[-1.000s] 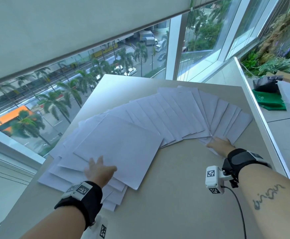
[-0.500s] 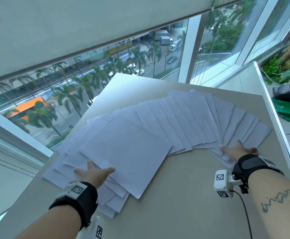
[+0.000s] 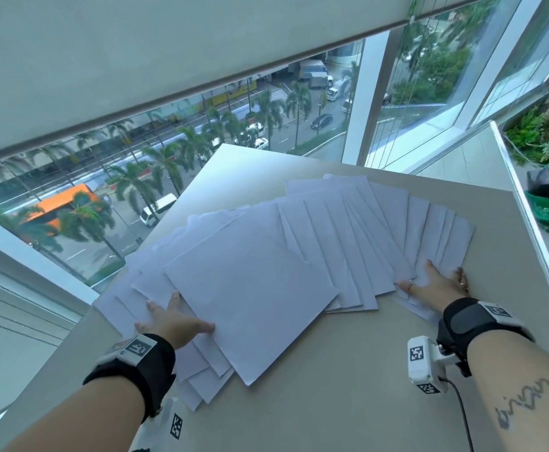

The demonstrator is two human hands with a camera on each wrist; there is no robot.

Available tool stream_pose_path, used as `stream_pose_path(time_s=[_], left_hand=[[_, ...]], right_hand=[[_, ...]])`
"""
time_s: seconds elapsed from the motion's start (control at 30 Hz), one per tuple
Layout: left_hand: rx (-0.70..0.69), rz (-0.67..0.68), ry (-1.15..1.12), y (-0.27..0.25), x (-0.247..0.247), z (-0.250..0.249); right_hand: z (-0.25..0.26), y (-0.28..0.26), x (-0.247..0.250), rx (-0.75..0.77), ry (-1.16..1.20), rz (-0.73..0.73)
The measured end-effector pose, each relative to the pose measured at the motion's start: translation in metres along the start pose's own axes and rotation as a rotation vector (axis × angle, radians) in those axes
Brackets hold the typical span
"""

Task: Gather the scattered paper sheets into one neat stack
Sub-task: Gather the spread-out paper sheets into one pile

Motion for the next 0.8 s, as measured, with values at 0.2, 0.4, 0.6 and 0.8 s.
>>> stream_pose_path(time_s=[0.2,0.4,0.6,0.8], left_hand=[[-0.025,-0.023,0.062,0.011,0.007,-0.01],[-0.025,-0.024,0.075,0.013,0.009,-0.02],[-0.053,-0.02,0.103,0.017,0.013,-0.03],[-0.134,-0.03,0.205,0.037,0.021,-0.045]], right_hand=[[0.013,0.007,-0.003,0.029,-0.013,0.04],[0.028,0.009,-0.006,0.068,-0.066,0.115],[0.034,0.0,-0.009,0.073,-0.084,0.182],[0.047,-0.007,-0.022,0.053,-0.086,0.173]])
Point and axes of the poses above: each hand's wrist, its own y-axis towards the middle knuckle, its own x-axis out of the back of the hand, z = x × y, the point moved 9 cm from there along y, towards the middle knuckle, and after that the axes turned 11 degrees about x, right-handed, at the moved point
